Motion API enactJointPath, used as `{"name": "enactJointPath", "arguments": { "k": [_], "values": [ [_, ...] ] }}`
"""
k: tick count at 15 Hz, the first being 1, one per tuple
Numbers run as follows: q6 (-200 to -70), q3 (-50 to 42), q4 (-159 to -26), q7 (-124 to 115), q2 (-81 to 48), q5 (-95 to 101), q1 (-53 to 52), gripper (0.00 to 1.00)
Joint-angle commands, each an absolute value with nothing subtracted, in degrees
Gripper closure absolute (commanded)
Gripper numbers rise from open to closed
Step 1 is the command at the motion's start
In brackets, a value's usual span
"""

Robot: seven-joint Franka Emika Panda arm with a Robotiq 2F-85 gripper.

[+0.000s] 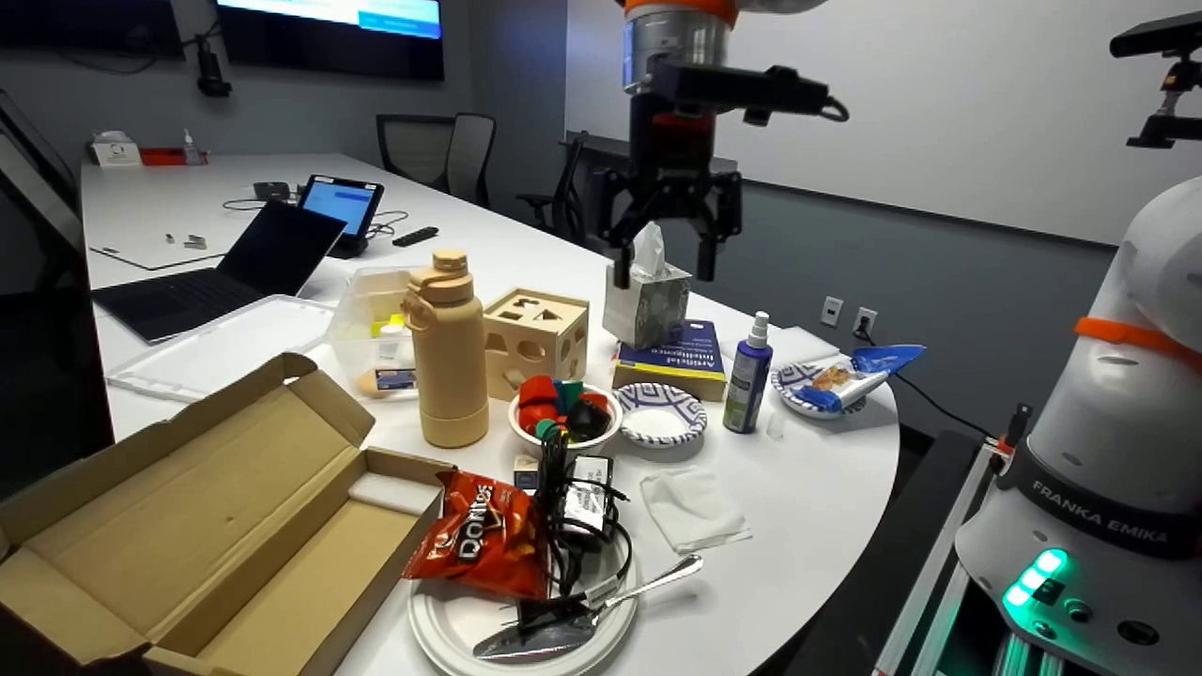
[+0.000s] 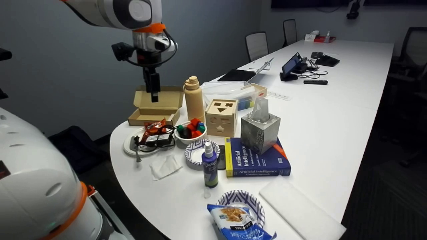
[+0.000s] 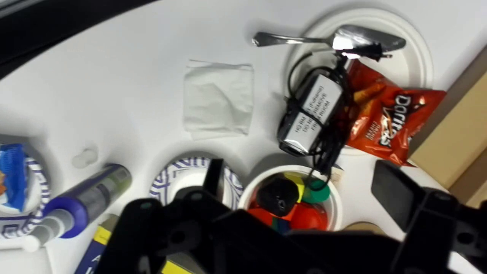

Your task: Put the charger inside the box

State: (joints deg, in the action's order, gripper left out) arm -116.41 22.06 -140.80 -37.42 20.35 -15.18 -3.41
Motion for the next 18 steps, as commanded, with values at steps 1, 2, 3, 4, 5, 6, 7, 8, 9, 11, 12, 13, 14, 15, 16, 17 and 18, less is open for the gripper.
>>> {"name": "enactJointPath", "arguments": {
  "k": [1,2,3,4,5,6,7,8,9,11,12,13,14,15,16,17,18],
  "values": [
    [-126.99,23.75,-136.57,-45.81,9.30,-14.57,-6.59,0.00],
    [-129.39,23.96,-136.37,-48.26,7.56,-14.34,-7.75,0.00],
    [-131.44,23.95,-136.52,-50.77,6.06,-14.00,-8.83,0.00],
    [-133.14,23.79,-136.75,-53.20,4.63,-13.82,-9.93,0.00],
    [-134.52,23.57,-136.82,-55.54,3.38,-13.41,-10.95,0.00],
    [-135.59,23.44,-136.99,-58.28,2.14,-12.69,-11.85,0.00],
    [-136.60,23.21,-137.21,-61.02,1.04,-11.50,-12.57,0.00],
    [-137.86,22.94,-137.47,-63.35,-0.06,-10.54,-13.28,0.00],
    [-139.07,22.51,-137.67,-65.42,-1.18,-9.39,-13.92,0.00],
    [-141.02,21.39,-138.13,-69.35,-3.17,-6.77,-14.91,0.00],
    [-142.00,20.76,-138.36,-71.58,-4.17,-5.26,-15.33,0.00],
    [-142.90,20.03,-138.51,-72.97,-5.14,-4.37,-15.70,0.00],
    [-143.50,19.26,-138.71,-74.47,-6.11,-3.62,-16.07,0.00],
    [-143.97,18.57,-138.70,-75.54,-7.06,-3.12,-16.44,0.00],
    [-144.27,17.87,-138.67,-76.53,-8.00,-2.64,-16.79,0.00],
    [-144.81,17.26,-138.62,-77.11,-8.97,-2.63,-17.16,0.00],
    [-145.37,16.81,-138.54,-77.46,-9.96,-2.84,-17.54,0.00]
  ]
}}
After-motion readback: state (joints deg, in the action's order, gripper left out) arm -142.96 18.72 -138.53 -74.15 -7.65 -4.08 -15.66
